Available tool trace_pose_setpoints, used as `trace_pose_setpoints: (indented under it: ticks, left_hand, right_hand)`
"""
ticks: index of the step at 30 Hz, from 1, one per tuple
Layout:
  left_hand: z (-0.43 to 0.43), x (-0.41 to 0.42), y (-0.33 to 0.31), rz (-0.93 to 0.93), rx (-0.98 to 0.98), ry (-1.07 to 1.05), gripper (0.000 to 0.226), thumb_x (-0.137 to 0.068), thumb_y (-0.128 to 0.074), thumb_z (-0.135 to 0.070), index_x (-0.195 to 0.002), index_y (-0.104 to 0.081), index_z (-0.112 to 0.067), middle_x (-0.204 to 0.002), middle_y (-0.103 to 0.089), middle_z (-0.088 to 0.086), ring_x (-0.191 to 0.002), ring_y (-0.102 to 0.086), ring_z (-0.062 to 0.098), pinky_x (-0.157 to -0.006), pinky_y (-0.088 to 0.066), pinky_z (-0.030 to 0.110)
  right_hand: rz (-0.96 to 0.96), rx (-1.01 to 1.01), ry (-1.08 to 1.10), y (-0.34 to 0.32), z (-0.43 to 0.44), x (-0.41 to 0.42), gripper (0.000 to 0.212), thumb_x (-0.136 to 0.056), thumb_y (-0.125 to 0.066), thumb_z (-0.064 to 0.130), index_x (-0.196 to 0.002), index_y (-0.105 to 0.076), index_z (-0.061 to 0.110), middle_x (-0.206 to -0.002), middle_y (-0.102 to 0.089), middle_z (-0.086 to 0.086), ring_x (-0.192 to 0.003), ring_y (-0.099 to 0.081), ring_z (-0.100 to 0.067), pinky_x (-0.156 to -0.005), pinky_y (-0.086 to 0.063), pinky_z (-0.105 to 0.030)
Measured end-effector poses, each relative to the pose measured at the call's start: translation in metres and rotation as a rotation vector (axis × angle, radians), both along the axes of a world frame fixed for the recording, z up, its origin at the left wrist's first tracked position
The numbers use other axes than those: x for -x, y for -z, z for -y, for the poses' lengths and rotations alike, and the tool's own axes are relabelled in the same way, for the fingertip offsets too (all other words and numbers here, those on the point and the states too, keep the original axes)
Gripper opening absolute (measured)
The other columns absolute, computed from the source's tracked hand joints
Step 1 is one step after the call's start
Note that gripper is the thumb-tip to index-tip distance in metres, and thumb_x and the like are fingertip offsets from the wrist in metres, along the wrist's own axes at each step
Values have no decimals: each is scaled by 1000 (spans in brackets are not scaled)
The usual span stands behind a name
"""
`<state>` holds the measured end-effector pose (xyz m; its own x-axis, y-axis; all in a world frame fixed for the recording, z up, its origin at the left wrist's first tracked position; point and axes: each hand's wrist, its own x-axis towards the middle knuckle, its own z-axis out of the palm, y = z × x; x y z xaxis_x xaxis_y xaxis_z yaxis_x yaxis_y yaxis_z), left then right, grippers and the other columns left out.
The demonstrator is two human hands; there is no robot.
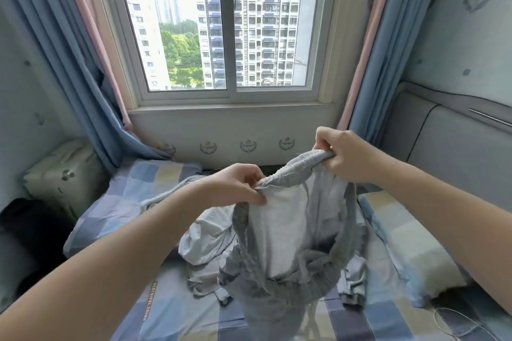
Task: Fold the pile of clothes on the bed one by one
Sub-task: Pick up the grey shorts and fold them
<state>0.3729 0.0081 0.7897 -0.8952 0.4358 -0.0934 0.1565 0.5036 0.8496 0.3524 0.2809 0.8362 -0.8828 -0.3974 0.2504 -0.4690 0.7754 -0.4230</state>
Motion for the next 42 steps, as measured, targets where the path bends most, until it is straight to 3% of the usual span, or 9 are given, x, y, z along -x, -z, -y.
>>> trace_pose_setpoints:
  ticks: [5,9,12,17,23,27,30,34,42]
  left_hand:
    - [12,8,6,-433,385,-246,29,-78,-80,-20,-75,-51,-24,-72,-51,-10,-69,-48,18,-61,-38,27]
    - [15,7,4,-660,475,-426,28,-85,-67,-27,-75,-41,-23,-70,-49,-6,-75,-48,29,-63,-32,34]
    - [24,11,1,-677,493,-440,23,-85,-58,-15,-76,-39,-23,-75,-54,-1,-72,-51,34,-58,-38,35]
    - [61,17,0,-541,839,-463,20,-81,-46,-2,-92,-47,-17,-102,-56,8,-96,-60,38,-72,-44,38]
    - [115,4,15,-163,1020,-557,12,-85,-49,-10,-89,-51,-21,-96,-58,2,-93,-59,28,-73,-46,35]
    - [145,-21,38,55,898,-596,13,-88,-47,-6,-90,-58,-11,-84,-61,8,-72,-59,23,-56,-45,28]
    - [158,-37,62,253,568,-752,23,-92,-39,-1,-97,-62,-3,-87,-67,18,-59,-70,25,-45,-51,26]
    - [168,-62,92,428,134,-946,18,-97,-44,2,-112,-54,0,-102,-58,20,-73,-67,34,-49,-61,39]
    - [189,-136,106,317,49,-1008,32,-95,-32,5,-92,-60,-10,-95,-53,20,-71,-62,33,-51,-57,34]
  right_hand:
    - [492,244,-96,20,5,-11,44,-89,-66,-2,-121,-54,25,-93,-62,-2,-74,-53,-13,-66,-44,-23]
    - [560,194,-132,31,20,-15,29,-84,-81,25,-110,-70,14,-78,-60,2,-70,-52,-10,-65,-40,-26]
    - [399,256,-87,31,29,-8,18,-86,-77,14,-87,-64,3,-66,-53,1,-58,-45,-9,-55,-35,-28]
    - [-147,-211,280,35,23,8,19,-82,-52,3,-83,-45,20,-74,-56,-4,-68,-52,-29,-56,-38,-36]
    - [-150,-276,473,58,-16,34,20,-83,-46,-1,-83,-45,19,-87,-45,-6,-68,-50,-30,-62,-38,-36]
    - [-12,-210,600,75,-43,42,17,-85,-51,4,-84,-53,22,-94,-53,-8,-84,-57,-36,-71,-48,-39]
    - [248,200,685,94,-47,43,14,-86,-58,5,-85,-67,15,-99,-67,-15,-88,-64,-37,-77,-58,-44]
    - [583,630,696,120,-36,18,32,-99,-38,-1,-101,-66,14,-88,-62,-17,-64,-60,-28,-43,-56,-31]
    - [127,-187,594,132,-59,-49,27,-88,-47,1,-90,-59,25,-105,-62,-9,-93,-62,-35,-75,-49,-38]
